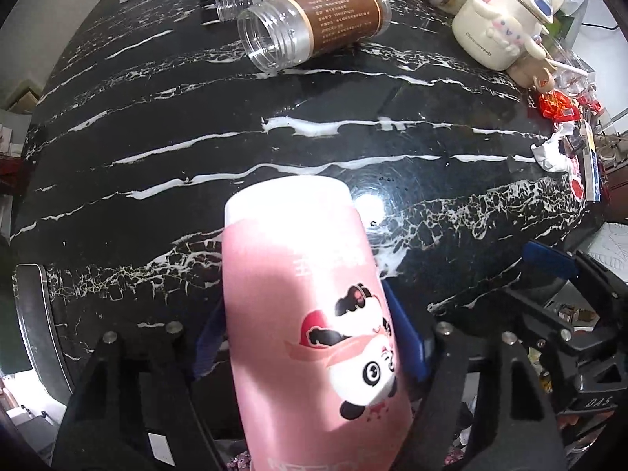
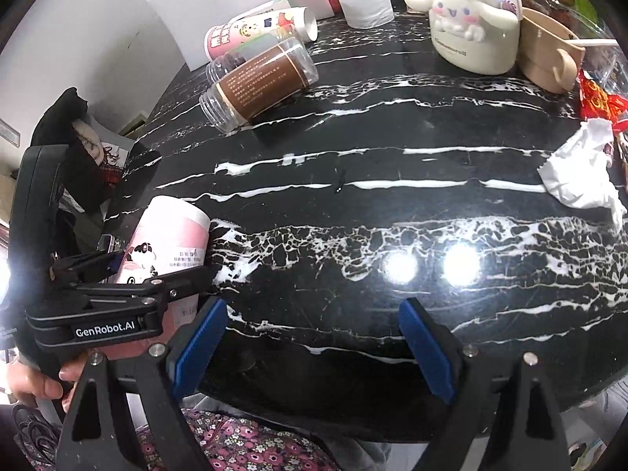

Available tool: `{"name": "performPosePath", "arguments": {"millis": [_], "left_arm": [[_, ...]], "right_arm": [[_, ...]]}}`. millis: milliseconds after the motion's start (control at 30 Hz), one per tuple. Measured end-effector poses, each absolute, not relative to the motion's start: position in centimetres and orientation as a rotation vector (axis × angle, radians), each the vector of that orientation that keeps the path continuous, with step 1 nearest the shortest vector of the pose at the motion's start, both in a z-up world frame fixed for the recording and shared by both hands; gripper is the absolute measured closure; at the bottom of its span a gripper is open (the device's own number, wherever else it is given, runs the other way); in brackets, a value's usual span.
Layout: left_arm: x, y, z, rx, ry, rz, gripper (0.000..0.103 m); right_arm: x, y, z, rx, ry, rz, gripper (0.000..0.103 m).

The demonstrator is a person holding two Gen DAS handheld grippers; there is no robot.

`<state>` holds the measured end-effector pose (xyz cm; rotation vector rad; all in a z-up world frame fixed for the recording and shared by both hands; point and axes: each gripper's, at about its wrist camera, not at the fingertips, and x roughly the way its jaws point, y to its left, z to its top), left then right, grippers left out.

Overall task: Flip cup upside down
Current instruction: 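Grasp the pink cup with the left gripper while the right gripper holds it, then rotate the pink cup with the left gripper so its rim faces down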

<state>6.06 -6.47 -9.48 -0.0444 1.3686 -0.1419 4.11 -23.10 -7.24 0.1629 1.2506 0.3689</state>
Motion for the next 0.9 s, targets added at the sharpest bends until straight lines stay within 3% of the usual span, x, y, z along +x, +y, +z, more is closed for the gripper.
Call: {"name": "performPosePath", "arguments": {"millis": [533,900], "left_arm": [[5.1,-5.2,-7.0,-0.054,1.310,-0.169,0.033],[5.5,-4.4,-1.2,-0.032,1.078,-0.160,0.034]], "right_arm": [[4.3,-22.0,-7.5,0.149,1.260,0.399,0.013],[4.2,-21.1,-7.2,0.145,1.253,0.421,0.013]]}}
